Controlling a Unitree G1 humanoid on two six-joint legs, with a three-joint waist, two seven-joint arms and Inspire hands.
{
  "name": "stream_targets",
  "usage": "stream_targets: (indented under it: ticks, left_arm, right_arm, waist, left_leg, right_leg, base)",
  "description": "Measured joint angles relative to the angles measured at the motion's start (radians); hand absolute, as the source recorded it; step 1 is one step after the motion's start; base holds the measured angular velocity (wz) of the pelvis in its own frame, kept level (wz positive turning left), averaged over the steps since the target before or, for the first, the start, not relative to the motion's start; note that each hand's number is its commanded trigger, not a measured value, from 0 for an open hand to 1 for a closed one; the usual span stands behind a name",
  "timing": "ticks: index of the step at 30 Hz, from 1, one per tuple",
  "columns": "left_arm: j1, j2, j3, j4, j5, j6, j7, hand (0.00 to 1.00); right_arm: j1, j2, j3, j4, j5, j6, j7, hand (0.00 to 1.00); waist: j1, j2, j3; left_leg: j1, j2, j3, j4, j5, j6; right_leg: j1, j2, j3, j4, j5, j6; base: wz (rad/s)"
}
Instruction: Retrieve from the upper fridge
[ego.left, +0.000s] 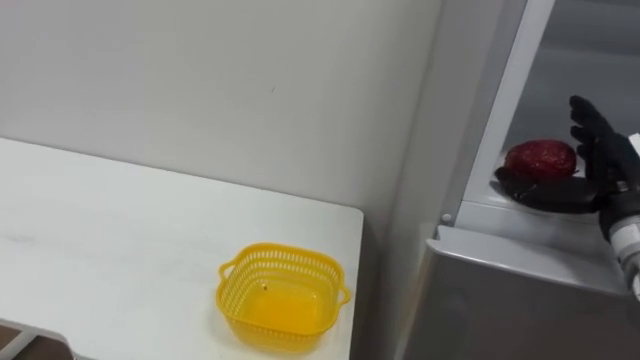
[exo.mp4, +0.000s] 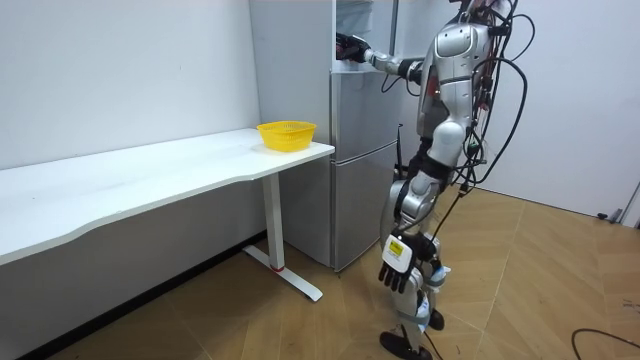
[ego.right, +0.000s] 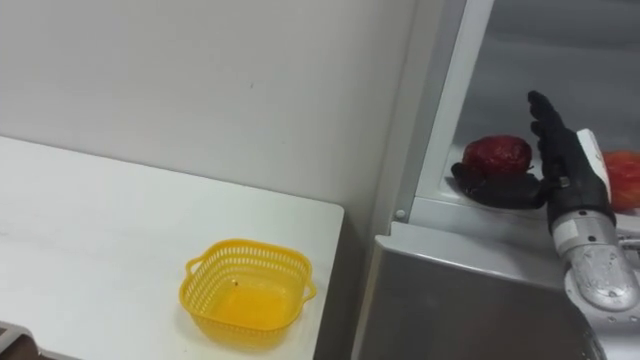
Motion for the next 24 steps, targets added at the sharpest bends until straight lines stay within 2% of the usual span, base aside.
stream_targets:
  ticks: [5,9,13,24]
  left_arm:
    - [-0.001,0.003,0.0,-0.008,0.0,0.008,0.001,0.0]
    - [-0.01,0.008,0.0,-0.011,0.0,0.009,0.001,0.0]
    - [-0.009,0.008,0.0,-0.01,-0.001,0.027,0.002,0.0]
    - [-0.017,0.011,0.0,-0.019,-0.002,0.028,0.015,0.0]
  right_arm:
    - [-0.06,-0.015,0.029,0.085,0.006,0.008,0.073,1.0]
    - [-0.085,-0.026,0.03,0.129,0.01,0.02,0.12,1.0]
    - [-0.099,-0.031,0.027,0.157,0.011,0.021,0.131,1.0]
    - [-0.117,-0.036,0.028,0.161,0.053,0.03,0.13,1.0]
  waist:
    - [-0.013,0.001,0.0002]
    - [-0.009,0.001,0.0002]
    - [-0.005,0.003,0.0]
    - [-0.004,0.005,-0.0001]
  left_leg:
    - [0.001,0.0,0.0,0.0,0.0,0.0]
    - [0.002,0.0,-0.001,0.0,0.0,0.0]
    - [0.003,0.001,-0.002,0.0,0.0,0.0]
    - [0.01,0.001,0.004,0.002,0.001,0.0]
  right_leg:
    - [0.001,-0.001,-0.001,0.007,0.0,0.0]
    - [0.003,0.0,-0.001,0.008,0.001,-0.001]
    - [0.003,0.0,-0.001,0.008,0.001,-0.002]
    - [0.006,-0.001,-0.001,0.007,0.001,-0.002]
  base:
    - [0.0]
    - [0.0]
    - [0.0]
    - [0.0]
